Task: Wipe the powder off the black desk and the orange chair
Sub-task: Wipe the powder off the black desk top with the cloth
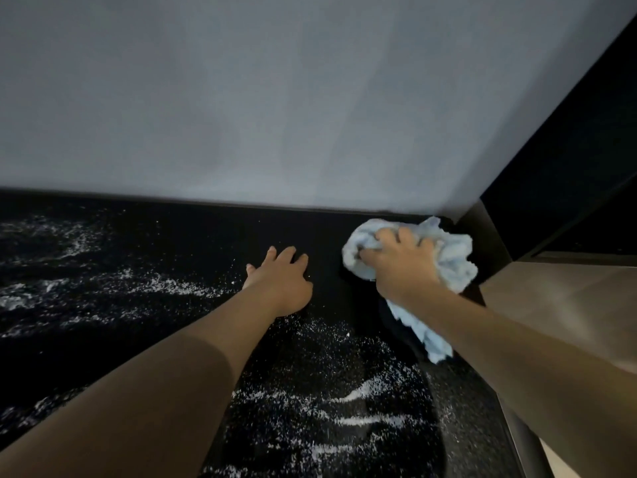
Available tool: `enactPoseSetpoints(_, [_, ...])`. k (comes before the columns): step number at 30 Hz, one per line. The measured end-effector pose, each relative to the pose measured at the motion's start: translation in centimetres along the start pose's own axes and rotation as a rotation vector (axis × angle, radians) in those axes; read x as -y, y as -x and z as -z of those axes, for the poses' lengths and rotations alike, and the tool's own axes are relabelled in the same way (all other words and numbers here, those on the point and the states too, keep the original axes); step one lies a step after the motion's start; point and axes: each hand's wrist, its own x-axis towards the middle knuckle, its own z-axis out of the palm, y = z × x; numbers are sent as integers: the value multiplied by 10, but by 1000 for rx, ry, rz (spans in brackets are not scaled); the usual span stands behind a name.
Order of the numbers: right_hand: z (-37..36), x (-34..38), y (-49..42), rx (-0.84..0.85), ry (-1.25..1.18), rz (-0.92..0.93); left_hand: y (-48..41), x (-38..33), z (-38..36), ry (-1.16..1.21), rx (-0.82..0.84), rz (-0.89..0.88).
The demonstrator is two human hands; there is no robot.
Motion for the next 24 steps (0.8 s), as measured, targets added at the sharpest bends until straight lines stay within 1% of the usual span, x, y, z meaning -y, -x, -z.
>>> enactPoseSetpoints(2, [-15, -2, 26, -21, 19, 70, -1, 1, 2, 8, 8, -6])
enactPoseSetpoints(4, [-17, -17, 45, -1, -30, 147, 0, 1, 2, 8, 9, -14])
enactPoseSetpoints(6, [-8, -33, 34, 14, -110, 102, 0, 1, 1, -3, -5, -18])
enactPoseSetpoints(8, [0, -40, 3, -40, -189, 0, 0, 2, 0, -10, -17, -15])
enactPoseSetpoints(9, [2, -37, -10, -28, -241, -44, -1, 2, 0, -6, -16, -11])
enactPoseSetpoints(11, [-3, -20, -16, 78, -339, -107, -1, 2, 0, 11, -5, -7])
enactPoseSetpoints(12, [-11, -11, -9, 81, -351, -114, -2, 2, 0, 18, 0, -8])
enactPoseSetpoints(13, [-19, -5, 4, 25, -350, -88, -2, 3, 1, 20, 1, -8])
enactPoseSetpoints(14, [-27, -3, 19, -54, -358, -18, -2, 3, 2, 22, 2, -9])
enactPoseSetpoints(15, [-30, -4, 36, -92, -404, 77, -2, 3, 2, 25, 6, -9])
enactPoseSetpoints(16, [-31, -9, 48, -80, -485, 137, -1, 2, 2, 27, 13, -11])
enactPoseSetpoints(17, [-27, -15, 49, -65, -581, 144, -1, 2, 3, 27, 18, -13])
enactPoseSetpoints(18, [-22, -22, 40, -91, -654, 107, -1, 2, 3, 29, 22, -14])
enactPoseSetpoints(19, [-18, -30, 25, -144, -676, 51, -1, 2, 3, 34, 24, -13])
enactPoseSetpoints(20, [-13, -37, 4, -191, -628, -6, -1, 2, 4, 39, 25, -12])
enactPoseSetpoints(21, [-9, -41, -17, -162, -559, -64, -1, 2, 4, 42, 26, -10])
enactPoseSetpoints(22, [-9, -41, -36, -78, -525, -120, -1, 2, 3, 42, 28, -8])
enactPoseSetpoints(23, [-12, -37, -50, 18, -532, -172, -2, 2, 3, 41, 30, -7])
enactPoseSetpoints(24, [-18, -30, -60, 76, -541, -213, -2, 2, 3, 38, 30, -4])
